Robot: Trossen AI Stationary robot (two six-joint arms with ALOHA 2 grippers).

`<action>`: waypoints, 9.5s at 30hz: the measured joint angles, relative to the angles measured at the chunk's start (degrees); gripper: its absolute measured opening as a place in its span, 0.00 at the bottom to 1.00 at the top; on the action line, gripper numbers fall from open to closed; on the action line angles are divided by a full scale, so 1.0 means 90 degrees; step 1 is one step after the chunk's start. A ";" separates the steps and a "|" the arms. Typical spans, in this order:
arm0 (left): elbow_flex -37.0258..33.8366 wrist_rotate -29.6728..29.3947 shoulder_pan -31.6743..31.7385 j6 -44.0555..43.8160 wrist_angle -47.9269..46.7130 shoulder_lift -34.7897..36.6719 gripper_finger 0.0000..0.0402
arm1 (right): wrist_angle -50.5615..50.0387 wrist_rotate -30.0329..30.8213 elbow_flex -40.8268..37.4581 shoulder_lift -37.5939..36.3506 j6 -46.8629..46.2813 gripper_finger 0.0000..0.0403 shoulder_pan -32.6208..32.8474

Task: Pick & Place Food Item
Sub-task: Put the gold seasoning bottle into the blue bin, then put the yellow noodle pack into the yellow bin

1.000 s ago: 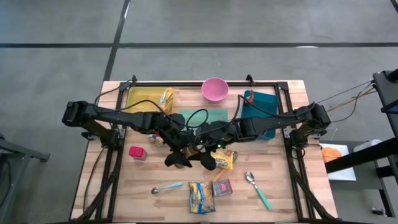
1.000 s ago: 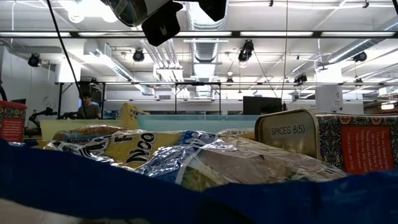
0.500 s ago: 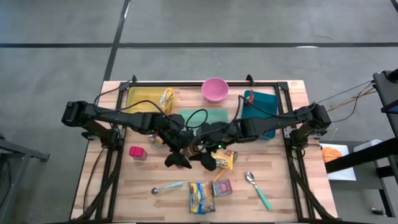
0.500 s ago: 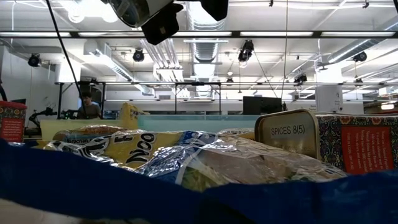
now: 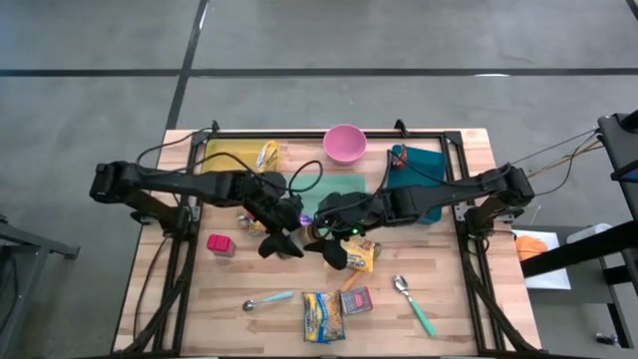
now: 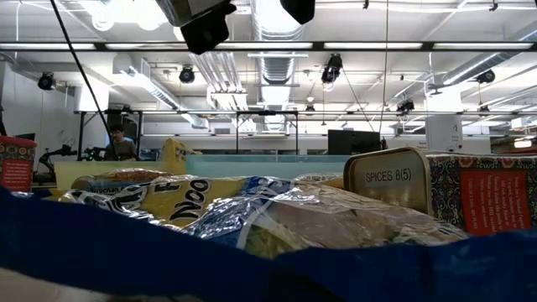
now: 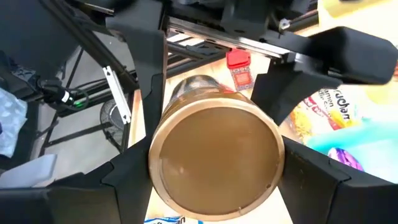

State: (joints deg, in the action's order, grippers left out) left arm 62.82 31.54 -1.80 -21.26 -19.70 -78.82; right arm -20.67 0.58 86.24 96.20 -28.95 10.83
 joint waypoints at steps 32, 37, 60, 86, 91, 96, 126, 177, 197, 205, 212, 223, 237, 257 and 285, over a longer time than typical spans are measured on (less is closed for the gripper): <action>0.0013 -0.0191 0.0051 -0.0117 0.0043 0.0118 0.74 | -0.0002 -0.0022 -0.0019 -0.0058 -0.0075 0.67 0.0029; 0.0013 -0.0185 0.0051 -0.0193 -0.0018 0.0121 0.76 | -0.0009 -0.0053 -0.0024 -0.0053 -0.0057 0.67 0.0029; 0.0030 0.0215 0.0104 0.0513 -0.0999 0.0916 0.90 | -0.0670 0.0162 -0.0040 -0.0039 -0.0171 0.67 0.0022; -0.2757 -0.2676 0.0133 0.0591 0.2633 0.2207 0.90 | -0.6138 0.1440 -0.0028 -0.2207 -0.1612 0.67 -0.2064; -0.2769 -0.3156 0.0153 0.0493 0.2516 0.2213 0.90 | -0.6347 0.1128 -0.0290 -0.2468 -0.1595 0.67 -0.2884; -0.2730 -0.3004 0.0156 0.0523 0.2506 0.2225 0.90 | -0.6367 0.0724 -0.0722 -0.2469 -0.1525 0.67 -0.3309; -0.2724 -0.2991 0.0153 0.0532 0.2239 0.2221 0.90 | -0.4640 0.0056 -0.3264 -0.1967 -0.1382 0.67 -0.3368; -0.2734 -0.2860 0.0155 0.0522 0.2158 0.2221 0.90 | -0.6117 0.1122 -0.1455 -0.1982 -0.1620 0.88 -0.2307; -0.2739 -0.2838 0.0155 -0.0928 0.1940 0.2190 0.90 | -0.5068 0.1766 -0.1705 -0.1742 -0.5762 0.88 0.1045; -0.2737 -0.2836 0.0153 -0.1358 0.1924 0.2144 0.90 | -0.2678 0.1471 -0.2767 -0.1394 -0.5795 0.88 0.1007; -0.2740 -0.2836 0.0153 -0.1333 0.1718 0.2132 0.90 | -0.1502 0.1604 -0.3532 -0.1309 -0.6152 0.81 0.1005; -0.2746 -0.2836 0.0153 -0.1322 0.1673 0.2134 0.90 | -0.0037 0.1588 -0.4301 -0.1299 -0.6249 0.49 0.1006; -0.2749 -0.2832 0.0154 -0.1311 0.1588 0.2134 0.90 | -0.0031 0.1410 -0.4561 -0.1287 -0.6318 0.54 0.1105; -0.2751 -0.2828 0.0153 -0.1314 0.1408 0.2134 0.90 | 0.0931 0.1313 -0.4597 -0.0487 -0.6710 0.84 0.1214; -0.2751 -0.2833 0.0153 -0.1319 0.1391 0.2134 0.90 | 0.1255 0.1285 -0.4595 -0.0306 -0.6139 0.02 0.1212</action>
State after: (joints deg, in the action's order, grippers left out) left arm 38.06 6.04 -0.43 -33.12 -7.18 -59.61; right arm -9.37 12.14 44.88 93.45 -84.20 21.74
